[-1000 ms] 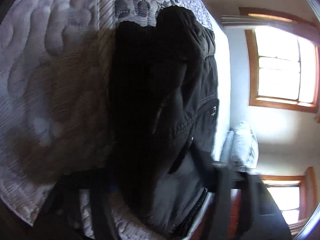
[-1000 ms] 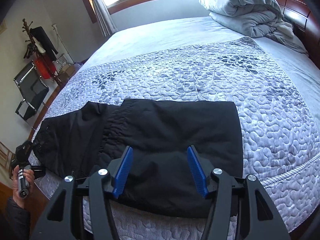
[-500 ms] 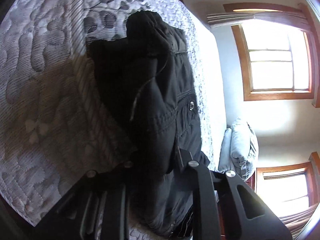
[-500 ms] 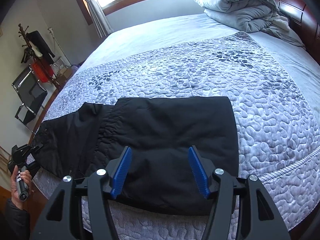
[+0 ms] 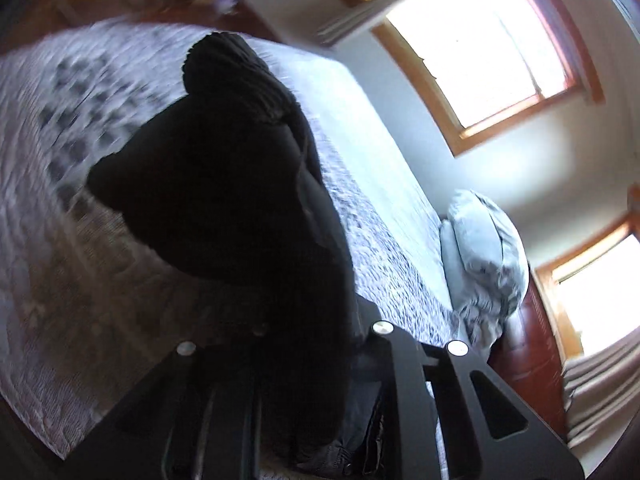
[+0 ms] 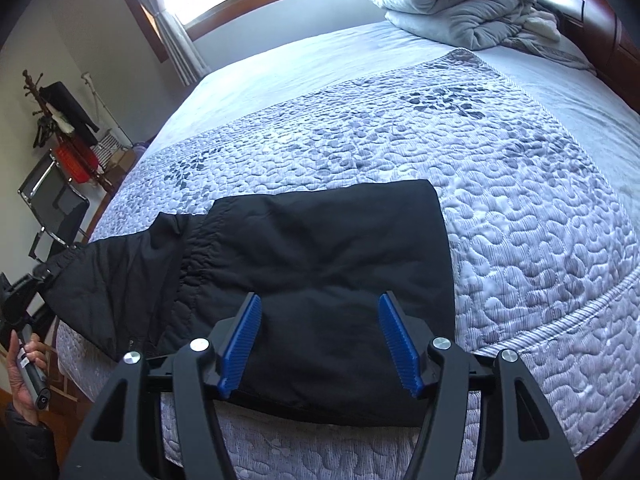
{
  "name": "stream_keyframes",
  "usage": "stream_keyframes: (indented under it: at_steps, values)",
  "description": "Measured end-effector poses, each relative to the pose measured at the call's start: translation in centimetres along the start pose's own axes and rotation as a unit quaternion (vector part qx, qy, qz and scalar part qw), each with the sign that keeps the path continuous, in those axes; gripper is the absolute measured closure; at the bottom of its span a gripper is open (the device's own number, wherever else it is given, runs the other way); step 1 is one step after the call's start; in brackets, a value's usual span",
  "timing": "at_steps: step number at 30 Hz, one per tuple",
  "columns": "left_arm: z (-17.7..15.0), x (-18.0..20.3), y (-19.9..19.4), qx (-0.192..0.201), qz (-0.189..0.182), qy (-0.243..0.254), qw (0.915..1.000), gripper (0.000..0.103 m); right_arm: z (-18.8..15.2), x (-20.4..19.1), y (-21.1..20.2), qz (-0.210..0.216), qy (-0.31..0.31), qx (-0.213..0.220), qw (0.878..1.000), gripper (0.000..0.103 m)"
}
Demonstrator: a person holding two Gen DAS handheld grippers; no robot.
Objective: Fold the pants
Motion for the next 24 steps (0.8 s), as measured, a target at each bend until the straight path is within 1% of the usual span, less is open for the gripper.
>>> stream_keyframes:
  at_steps: [3, 4, 6, 7, 8, 9, 11, 14, 18, 20, 21, 22, 24]
  values:
    - [-0.1, 2.6, 0.4, -0.001, -0.004, 0.042, 0.9991, 0.088, 0.0, 0.5, -0.1, 0.0, 0.006, 0.002, 1.0, 0.041]
    - [0.0, 3.7, 0.8, 0.0, -0.004, 0.066, 0.9978, 0.088, 0.0, 0.7, -0.1, 0.002, 0.01, 0.002, 1.0, 0.041]
    - [-0.6, 4.9, 1.3, -0.002, -0.009, 0.094, 0.9956, 0.087, 0.0, 1.0, -0.1, 0.002, 0.015, 0.003, 1.0, 0.041]
    - [-1.0, 6.1, 1.5, -0.008, -0.017, 0.108, 0.9939, 0.087, 0.0, 1.2, -0.1, 0.001, 0.017, 0.003, 1.0, 0.041]
    - [-1.4, 6.5, 2.0, -0.013, -0.021, 0.119, 0.9926, 0.086, 0.0, 1.4, -0.1, 0.001, 0.02, 0.004, 1.0, 0.041]
    - [-2.1, 7.0, 2.1, -0.018, -0.023, 0.132, 0.9909, 0.085, 0.0, 1.6, -0.1, 0.001, 0.022, 0.003, 1.0, 0.041]
    - [-3.0, 8.4, 2.7, -0.027, -0.029, 0.169, 0.9849, 0.083, -0.1, 2.0, 0.0, 0.002, 0.03, 0.002, 1.0, 0.041]
    - [-4.1, 10.1, 3.7, -0.044, -0.038, 0.198, 0.9786, 0.081, -0.2, 2.6, 0.0, 0.002, 0.036, 0.003, 0.999, 0.041]
    - [-6.9, 11.6, 4.1, -0.068, -0.034, 0.26, 0.9625, 0.079, -0.2, 3.2, 0.0, 0.002, 0.044, 0.004, 0.999, 0.041]
    - [-8.9, 12.4, 4.7, -0.087, -0.031, 0.304, 0.9481, 0.078, -0.2, 3.4, 0.0, 0.003, 0.051, 0.005, 0.999, 0.041]
    - [-9.6, 12.7, 4.9, -0.094, -0.029, 0.32, 0.9421, 0.077, -0.2, 3.5, 0.1, 0.004, 0.053, 0.005, 0.999, 0.041]
    - [-10.7, 13.0, 5.4, -0.105, -0.026, 0.344, 0.9325, 0.077, -0.2, 3.6, 0.1, 0.005, 0.055, 0.004, 0.998, 0.041]
    - [-12.0, 13.4, 6.0, -0.118, -0.021, 0.369, 0.9216, 0.076, -0.2, 3.6, 0.1, 0.006, 0.057, 0.005, 0.998, 0.041]
Point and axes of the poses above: each gripper's, at about its wrist camera, not at the fingertips, and y roughly the way its jaws point, x to its right, z to its top, the point moved 10 cm from there along y, roughly the way its jaws point, and after that the axes turned 4 degrees about y, right-handed, at the moved point
